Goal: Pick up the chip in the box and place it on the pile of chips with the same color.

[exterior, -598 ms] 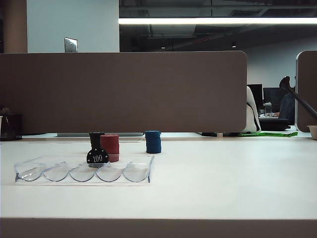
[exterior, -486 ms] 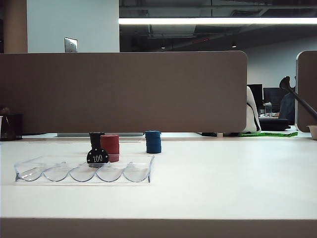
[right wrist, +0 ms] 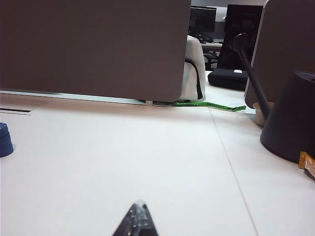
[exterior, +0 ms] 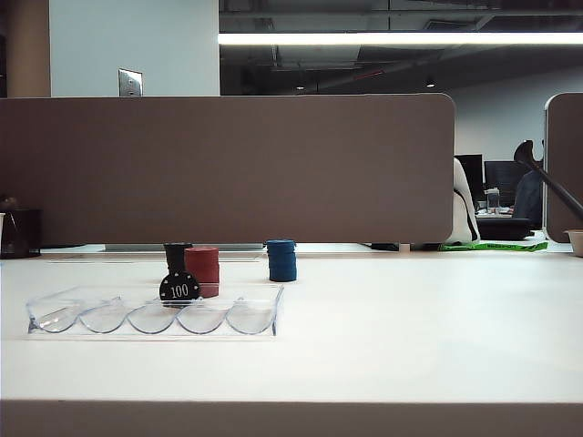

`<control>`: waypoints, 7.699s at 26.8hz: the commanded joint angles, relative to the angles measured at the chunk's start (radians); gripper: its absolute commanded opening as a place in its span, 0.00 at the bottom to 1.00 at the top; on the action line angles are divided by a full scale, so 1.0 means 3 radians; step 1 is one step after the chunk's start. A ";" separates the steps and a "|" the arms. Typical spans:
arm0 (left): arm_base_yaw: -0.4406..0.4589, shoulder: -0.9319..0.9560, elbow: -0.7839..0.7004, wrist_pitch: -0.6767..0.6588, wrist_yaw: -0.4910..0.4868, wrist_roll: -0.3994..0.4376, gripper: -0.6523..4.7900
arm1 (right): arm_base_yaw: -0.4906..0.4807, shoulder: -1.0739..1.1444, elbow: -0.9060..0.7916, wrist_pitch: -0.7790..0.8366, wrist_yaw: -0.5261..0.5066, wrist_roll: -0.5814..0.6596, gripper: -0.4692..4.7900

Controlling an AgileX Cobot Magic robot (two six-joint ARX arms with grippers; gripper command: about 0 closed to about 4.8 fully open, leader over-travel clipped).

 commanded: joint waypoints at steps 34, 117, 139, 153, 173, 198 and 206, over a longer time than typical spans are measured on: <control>-0.0022 0.2042 0.1967 -0.1336 0.0846 0.0982 0.11 | 0.0197 0.2401 0.2013 -0.0917 -0.0732 -0.0127 0.08; -0.0502 0.5193 0.4318 -0.3165 0.1570 0.3738 0.11 | 0.1709 0.4105 0.2866 -0.0758 -0.0165 0.0065 0.08; -0.0715 0.5561 0.4420 -0.3156 0.1804 0.3769 0.36 | 0.1708 0.4107 0.2843 -0.0749 -0.0165 0.0065 0.08; -0.0725 0.5816 0.4420 -0.3011 0.1806 0.3769 0.36 | 0.1708 0.4108 0.2838 -0.0746 -0.0165 0.0065 0.08; -0.0725 0.5926 0.4420 -0.2932 0.1879 0.3756 0.41 | 0.1708 0.4111 0.2831 -0.0720 -0.0165 0.0064 0.08; -0.0725 0.6142 0.4420 -0.2758 0.1882 0.3681 0.41 | 0.1708 0.4110 0.2825 -0.0717 -0.0165 0.0065 0.08; -0.0725 0.6146 0.4420 -0.2669 0.1882 0.3670 0.41 | 0.1708 0.4110 0.2825 -0.0718 -0.0165 0.0065 0.08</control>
